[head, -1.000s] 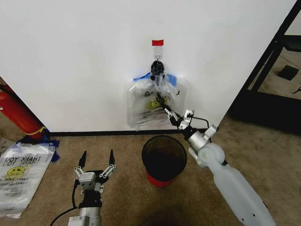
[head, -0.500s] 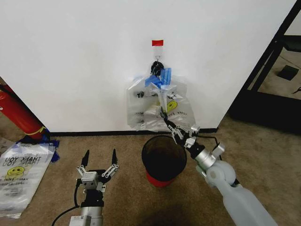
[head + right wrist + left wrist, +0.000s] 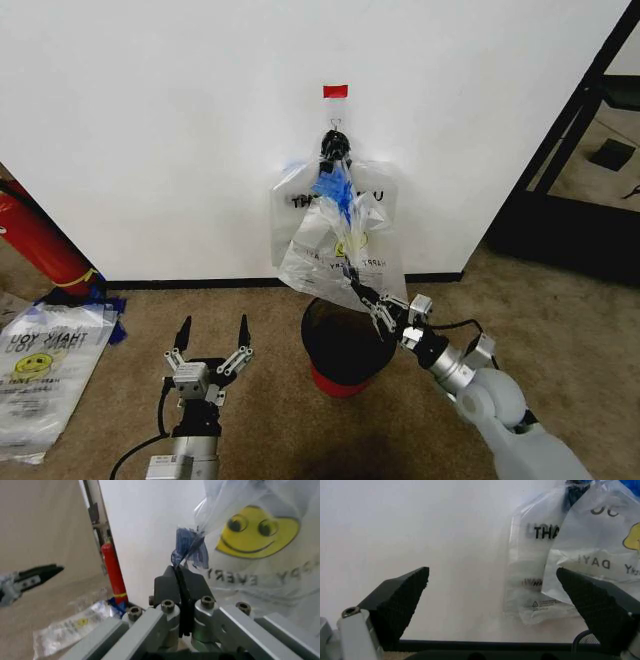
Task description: Pick up the garbage bag from the wall and place it over the trash bin.
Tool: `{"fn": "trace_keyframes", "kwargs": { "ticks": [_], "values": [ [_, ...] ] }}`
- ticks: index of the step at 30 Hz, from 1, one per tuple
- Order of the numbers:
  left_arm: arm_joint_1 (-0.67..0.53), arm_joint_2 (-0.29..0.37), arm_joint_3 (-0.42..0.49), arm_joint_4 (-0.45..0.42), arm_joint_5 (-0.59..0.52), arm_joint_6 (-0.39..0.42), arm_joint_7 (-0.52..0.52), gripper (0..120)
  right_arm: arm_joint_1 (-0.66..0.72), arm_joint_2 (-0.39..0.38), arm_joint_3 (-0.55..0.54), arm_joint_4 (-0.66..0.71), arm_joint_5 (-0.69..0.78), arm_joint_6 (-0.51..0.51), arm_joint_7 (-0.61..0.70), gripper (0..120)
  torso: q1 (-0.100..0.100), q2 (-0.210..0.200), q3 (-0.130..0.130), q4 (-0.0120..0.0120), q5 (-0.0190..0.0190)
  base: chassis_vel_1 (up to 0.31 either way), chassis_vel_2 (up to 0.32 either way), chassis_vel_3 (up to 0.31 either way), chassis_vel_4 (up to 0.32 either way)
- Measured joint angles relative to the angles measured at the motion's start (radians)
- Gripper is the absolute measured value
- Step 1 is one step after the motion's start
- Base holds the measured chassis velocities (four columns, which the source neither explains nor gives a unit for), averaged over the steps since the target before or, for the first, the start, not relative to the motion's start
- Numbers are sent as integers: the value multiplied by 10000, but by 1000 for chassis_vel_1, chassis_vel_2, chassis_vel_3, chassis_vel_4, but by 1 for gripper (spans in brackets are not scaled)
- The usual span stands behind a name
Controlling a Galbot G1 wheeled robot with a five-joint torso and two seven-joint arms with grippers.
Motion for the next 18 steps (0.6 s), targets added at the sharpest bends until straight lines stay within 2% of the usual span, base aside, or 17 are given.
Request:
{"fn": "trace_keyframes", "kwargs": {
  "ticks": [18],
  "values": [
    [-109,96,57,44,-87,29,4,100,-865,-346,460,-270,-1742,1017,-863,0,1,0,0,0,0,0,0,0,0]
  ]
}}
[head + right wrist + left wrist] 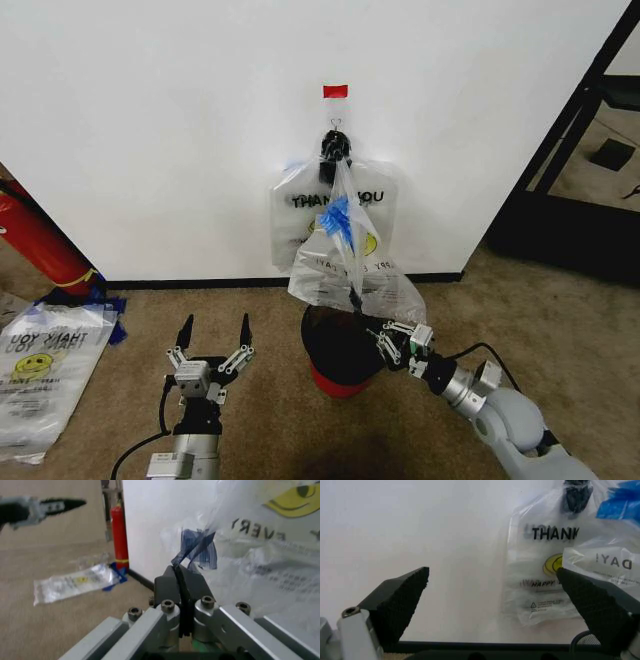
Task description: Pick up the garbage bag from the wall and place it over the trash bin.
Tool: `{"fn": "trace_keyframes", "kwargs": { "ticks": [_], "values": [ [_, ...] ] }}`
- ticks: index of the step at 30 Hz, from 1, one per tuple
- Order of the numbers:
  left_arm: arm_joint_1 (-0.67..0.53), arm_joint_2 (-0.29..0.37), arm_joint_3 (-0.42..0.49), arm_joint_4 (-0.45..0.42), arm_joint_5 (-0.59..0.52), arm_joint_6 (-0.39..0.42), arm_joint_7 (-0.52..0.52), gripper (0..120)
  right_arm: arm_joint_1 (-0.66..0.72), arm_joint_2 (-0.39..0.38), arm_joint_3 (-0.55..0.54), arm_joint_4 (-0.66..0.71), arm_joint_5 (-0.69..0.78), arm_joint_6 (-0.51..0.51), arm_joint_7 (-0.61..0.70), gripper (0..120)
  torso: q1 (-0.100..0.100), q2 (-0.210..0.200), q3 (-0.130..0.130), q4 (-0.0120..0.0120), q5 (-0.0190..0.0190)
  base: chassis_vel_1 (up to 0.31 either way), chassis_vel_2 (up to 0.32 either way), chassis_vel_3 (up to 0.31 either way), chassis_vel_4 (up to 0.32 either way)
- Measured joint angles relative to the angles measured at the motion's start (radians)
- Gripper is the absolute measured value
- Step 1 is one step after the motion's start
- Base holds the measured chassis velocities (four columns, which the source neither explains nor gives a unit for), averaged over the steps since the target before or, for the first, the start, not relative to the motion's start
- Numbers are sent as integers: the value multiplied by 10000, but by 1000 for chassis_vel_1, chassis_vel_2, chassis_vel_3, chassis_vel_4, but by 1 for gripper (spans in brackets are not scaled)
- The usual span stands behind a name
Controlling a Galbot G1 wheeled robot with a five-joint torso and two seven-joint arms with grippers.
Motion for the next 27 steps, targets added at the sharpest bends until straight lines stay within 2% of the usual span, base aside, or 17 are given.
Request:
{"fn": "trace_keyframes", "kwargs": {
  "ticks": [27],
  "values": [
    [13,87,28,35,-116,-121,6,100,-1050,274,956,99,-1976,1418,-818,0,1,0,0,0,-1,0,0,0,0]
  ]
}}
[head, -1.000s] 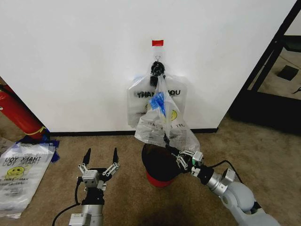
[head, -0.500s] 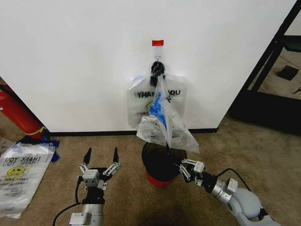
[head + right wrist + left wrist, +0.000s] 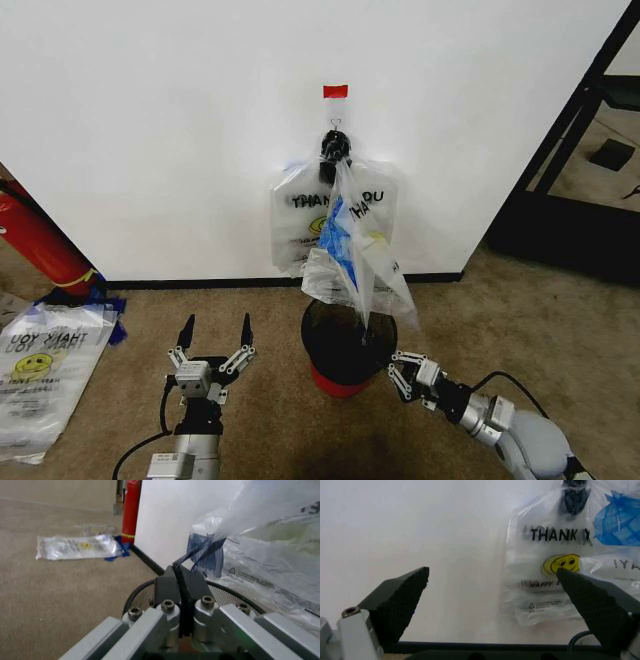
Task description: Pick up the garbage bag from the wall and place it over the trash bin.
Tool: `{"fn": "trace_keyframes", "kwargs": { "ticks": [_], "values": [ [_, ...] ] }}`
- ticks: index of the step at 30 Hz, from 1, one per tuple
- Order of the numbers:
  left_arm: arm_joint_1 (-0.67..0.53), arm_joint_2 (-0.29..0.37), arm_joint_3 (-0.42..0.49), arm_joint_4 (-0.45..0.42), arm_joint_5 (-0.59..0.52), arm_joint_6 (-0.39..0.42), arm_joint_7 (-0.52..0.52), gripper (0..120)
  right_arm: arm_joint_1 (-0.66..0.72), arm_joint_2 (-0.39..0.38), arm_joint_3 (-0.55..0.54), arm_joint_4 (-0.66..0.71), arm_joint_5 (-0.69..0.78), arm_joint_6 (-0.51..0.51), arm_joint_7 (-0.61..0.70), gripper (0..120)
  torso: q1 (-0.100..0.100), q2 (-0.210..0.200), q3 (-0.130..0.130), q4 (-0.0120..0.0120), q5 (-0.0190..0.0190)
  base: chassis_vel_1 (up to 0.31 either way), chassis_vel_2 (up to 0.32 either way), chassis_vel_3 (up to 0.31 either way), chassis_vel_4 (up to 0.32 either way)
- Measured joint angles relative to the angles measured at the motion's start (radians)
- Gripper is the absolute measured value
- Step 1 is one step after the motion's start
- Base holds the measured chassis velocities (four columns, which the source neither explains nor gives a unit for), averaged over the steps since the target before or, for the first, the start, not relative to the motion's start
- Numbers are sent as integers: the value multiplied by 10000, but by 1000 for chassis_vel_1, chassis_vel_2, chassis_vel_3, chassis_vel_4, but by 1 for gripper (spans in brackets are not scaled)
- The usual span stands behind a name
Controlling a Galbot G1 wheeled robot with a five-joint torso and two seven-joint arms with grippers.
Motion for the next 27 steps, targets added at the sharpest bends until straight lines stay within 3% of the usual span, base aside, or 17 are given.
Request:
{"fn": "trace_keyframes", "kwargs": {
  "ticks": [27],
  "values": [
    [-128,70,78,245,-162,-93,1,100,-477,258,163,-94,-1363,948,-168,0,0,0,0,-1,0,0,0,0,0]
  ]
}}
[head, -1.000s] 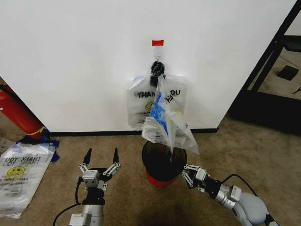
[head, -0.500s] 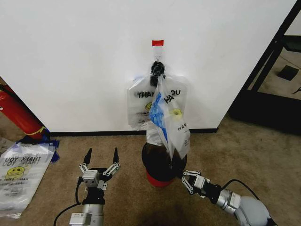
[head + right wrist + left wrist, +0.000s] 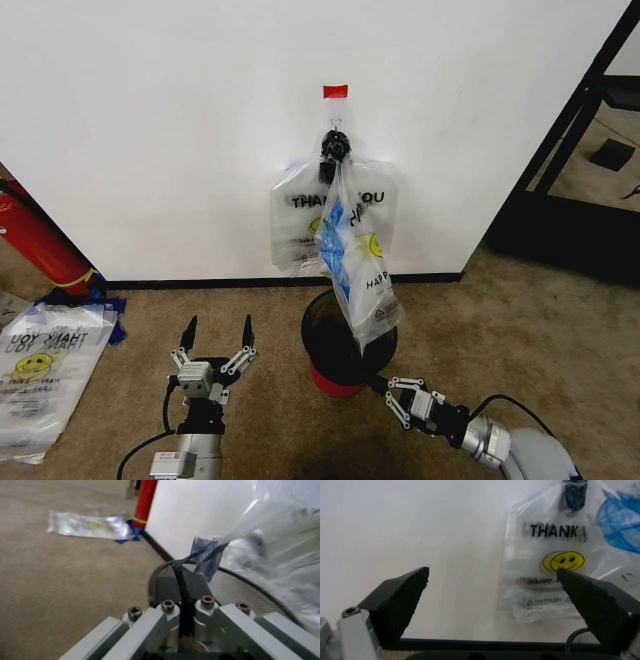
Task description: Pick up the garbage bag from the wall and place it over the trash bin.
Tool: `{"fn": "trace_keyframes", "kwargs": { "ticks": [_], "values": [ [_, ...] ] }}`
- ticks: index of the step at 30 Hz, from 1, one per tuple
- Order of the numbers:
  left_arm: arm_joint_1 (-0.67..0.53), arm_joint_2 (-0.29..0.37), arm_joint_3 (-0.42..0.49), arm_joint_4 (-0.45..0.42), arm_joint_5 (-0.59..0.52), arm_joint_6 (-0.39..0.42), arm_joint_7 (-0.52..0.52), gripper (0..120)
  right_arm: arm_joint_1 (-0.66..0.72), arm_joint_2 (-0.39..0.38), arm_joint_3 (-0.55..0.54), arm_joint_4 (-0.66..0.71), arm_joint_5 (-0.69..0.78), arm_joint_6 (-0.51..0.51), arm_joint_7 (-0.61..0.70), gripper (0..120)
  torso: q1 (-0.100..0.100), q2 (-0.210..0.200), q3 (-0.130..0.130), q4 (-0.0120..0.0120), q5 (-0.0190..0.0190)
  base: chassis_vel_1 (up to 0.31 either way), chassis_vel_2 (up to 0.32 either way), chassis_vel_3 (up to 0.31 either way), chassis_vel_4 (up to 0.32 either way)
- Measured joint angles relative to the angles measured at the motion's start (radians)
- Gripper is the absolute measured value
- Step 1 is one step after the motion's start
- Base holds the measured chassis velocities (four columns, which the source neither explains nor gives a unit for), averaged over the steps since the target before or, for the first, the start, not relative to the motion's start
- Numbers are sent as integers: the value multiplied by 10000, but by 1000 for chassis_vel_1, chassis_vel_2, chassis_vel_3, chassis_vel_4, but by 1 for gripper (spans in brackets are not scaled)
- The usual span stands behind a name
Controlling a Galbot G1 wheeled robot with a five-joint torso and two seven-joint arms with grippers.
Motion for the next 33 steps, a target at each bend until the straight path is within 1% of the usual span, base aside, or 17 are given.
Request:
{"fn": "trace_keyframes", "kwargs": {
  "ticks": [3,7,8,13,17,18,19,21,22,23,25,26,27,28,29,31,33],
  "values": [
    [-12,26,32,-16,0,16,-3,100,90,0,0,13,157,-26,275,0,0,0,0,1,-1,0,0,0,0],
    [-134,325,260,-291,-92,319,-26,100,397,-19,-13,239,1027,-466,1333,0,0,0,0,1,-1,0,0,0,0],
    [-134,325,260,-291,-92,319,-26,100,397,-19,-13,239,1027,-466,1333,0,0,0,0,1,-1,0,0,0,0],
    [-499,1129,770,-859,-827,1202,-103,100,654,34,253,612,2014,-1083,2387,0,0,0,1,1,0,0,0,0,0],
    [-699,1497,976,-1088,-1305,1617,-184,100,659,55,440,752,2263,-1224,2672,0,0,0,1,-1,-1,0,0,0,0],
    [-880,1809,1126,-1298,-1800,1969,-279,100,626,57,575,838,2374,-1283,2809,0,0,0,1,1,-2,0,0,0,0],
    [-935,1893,1166,-1361,-1946,2072,-306,100,611,57,605,853,2389,-1290,2826,0,0,-1,1,0,-2,0,0,0,0],
    [-1422,2557,1441,-1787,-3175,3040,-696,100,541,62,715,884,2364,-1296,2865,0,0,-1,1,0,-1,0,0,0,0],
    [-1422,2557,1441,-1787,-3175,3040,-696,100,541,62,715,884,2364,-1296,2865,0,0,-1,1,0,-1,0,0,0,0],
    [-1674,2789,1538,-1885,-3615,3486,-953,100,538,73,718,885,2312,-1292,2880,0,0,0,1,2,-1,0,0,0,0],
    [-2494,3473,1798,-2037,-4938,4660,-1678,100,547,121,712,848,2115,-1264,2945,0,0,-1,1,-3,-3,0,0,0,0],
    [-2788,3724,1873,-2090,-5462,5035,-1925,100,553,139,699,821,2041,-1255,2959,0,0,-1,1,-1,-4,0,0,0,0],
    [-3257,4143,1968,-2221,-6440,5637,-2346,100,590,157,652,780,1960,-1253,2986,0,0,-2,1,-8,-2,0,0,0,0],
    [-3472,4411,1962,-2369,-7116,5965,-2580,100,678,156,557,726,1916,-1264,3005,0,0,-3,2,-9,-3,0,0,0,0],
    [-3472,4411,1962,-2369,-7116,5965,-2580,100,678,156,557,726,1916,-1264,3005,0,0,-3,2,-9,-3,0,0,0,0],
    [-3699,4817,1871,-2659,-8134,6317,-2808,100,884,126,332,607,1871,-1326,3046,0,-1,-3,2,7,0,0,0,0,0],
    [-3885,5048,1855,-2817,-8765,6447,-2871,100,948,106,240,552,1838,-1363,3063,0,-1,-2,1,10,0,0,0,0,0]
  ]
}}
